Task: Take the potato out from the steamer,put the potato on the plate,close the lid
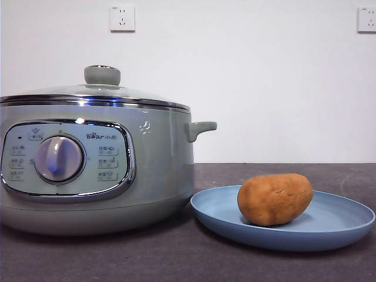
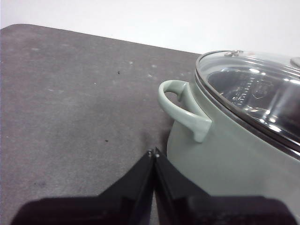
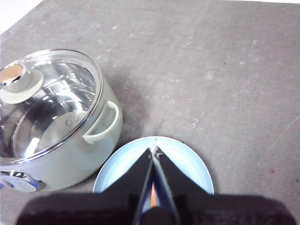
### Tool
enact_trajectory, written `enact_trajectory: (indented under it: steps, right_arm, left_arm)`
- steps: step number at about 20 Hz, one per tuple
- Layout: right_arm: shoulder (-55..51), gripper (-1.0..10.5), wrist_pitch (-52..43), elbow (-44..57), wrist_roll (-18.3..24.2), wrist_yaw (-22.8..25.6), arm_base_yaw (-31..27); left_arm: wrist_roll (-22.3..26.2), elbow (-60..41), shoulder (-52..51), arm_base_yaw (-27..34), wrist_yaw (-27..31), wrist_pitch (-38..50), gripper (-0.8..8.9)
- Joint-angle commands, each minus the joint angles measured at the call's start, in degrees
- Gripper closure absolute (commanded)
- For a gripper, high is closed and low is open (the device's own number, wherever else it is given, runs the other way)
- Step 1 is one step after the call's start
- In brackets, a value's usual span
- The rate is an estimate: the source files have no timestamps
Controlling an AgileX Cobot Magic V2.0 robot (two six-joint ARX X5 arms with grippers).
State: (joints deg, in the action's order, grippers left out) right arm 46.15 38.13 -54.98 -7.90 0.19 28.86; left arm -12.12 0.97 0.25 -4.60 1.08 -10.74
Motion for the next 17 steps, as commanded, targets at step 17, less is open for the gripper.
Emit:
enact_trajectory:
  steps: [17]
  right_arm:
    - [-0.33, 9.6, 1.27, -0.37, 0.61, 0.22, -0.20]
  left_arm:
    - [0.31, -0.81, -0.02, 0.20, 0.26, 0.37, 8.16]
